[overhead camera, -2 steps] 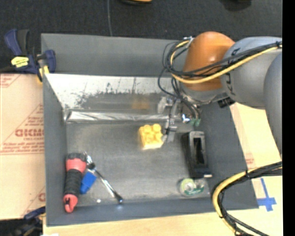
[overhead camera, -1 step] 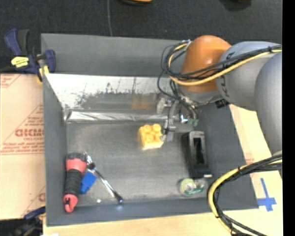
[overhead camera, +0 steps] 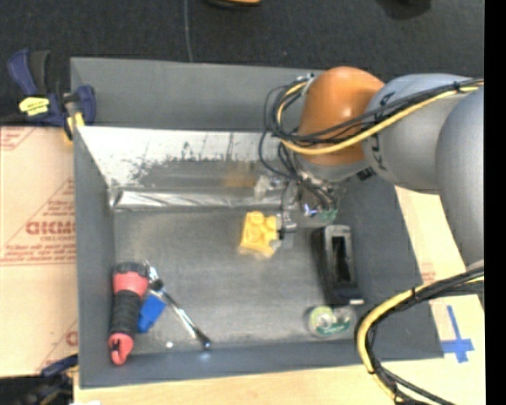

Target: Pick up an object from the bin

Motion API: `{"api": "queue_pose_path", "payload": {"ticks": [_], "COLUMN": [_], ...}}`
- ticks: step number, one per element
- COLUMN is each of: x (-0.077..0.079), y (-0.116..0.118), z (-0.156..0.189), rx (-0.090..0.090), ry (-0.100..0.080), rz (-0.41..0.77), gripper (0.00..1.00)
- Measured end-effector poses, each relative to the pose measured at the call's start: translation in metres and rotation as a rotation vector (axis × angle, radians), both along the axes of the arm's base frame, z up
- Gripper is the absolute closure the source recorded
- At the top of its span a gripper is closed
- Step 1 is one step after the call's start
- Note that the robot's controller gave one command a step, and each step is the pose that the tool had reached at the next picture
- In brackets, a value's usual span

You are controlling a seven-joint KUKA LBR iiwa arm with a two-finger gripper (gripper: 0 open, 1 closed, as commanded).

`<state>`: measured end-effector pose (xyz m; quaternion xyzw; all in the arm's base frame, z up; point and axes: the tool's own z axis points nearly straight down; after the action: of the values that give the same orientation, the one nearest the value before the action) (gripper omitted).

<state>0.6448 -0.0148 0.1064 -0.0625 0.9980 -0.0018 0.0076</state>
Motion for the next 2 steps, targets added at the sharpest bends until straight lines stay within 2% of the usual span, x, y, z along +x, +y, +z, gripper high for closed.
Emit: {"api": "queue_pose_path", "payload": {"ticks": [1,2], "x": [0.008,0.006], "y": [-0.006,-0.01], "z": [-0.028,-0.049], "rx": [0.001,-0.001], "ry": [-0.001,0.016], "rz": [-0.065,-0.046], "gripper": [0.0,0.0]}}
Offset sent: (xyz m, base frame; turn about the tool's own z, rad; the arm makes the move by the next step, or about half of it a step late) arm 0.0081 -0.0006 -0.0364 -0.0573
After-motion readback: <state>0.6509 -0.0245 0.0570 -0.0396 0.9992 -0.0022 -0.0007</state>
